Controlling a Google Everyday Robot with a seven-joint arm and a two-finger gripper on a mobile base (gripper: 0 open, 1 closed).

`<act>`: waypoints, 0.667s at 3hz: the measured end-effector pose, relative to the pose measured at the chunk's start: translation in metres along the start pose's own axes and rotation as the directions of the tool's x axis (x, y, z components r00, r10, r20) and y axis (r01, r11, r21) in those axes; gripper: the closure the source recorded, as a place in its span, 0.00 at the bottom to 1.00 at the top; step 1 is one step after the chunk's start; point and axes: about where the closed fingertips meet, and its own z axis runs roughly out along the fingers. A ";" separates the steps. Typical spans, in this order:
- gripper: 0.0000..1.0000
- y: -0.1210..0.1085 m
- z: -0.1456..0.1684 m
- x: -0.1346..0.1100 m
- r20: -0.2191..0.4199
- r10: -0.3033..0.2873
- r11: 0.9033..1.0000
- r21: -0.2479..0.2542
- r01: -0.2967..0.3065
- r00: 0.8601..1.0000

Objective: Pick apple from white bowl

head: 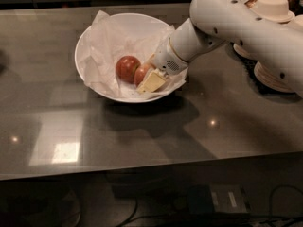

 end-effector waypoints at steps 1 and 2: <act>0.86 -0.003 -0.006 0.001 0.007 0.013 1.000 0.011 -0.013 1.000; 1.00 -0.014 -0.051 -0.001 0.065 0.014 0.998 0.060 -0.018 0.998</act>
Offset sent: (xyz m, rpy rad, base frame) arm 0.0061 -0.0834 0.1040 0.1485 -0.1270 -0.0965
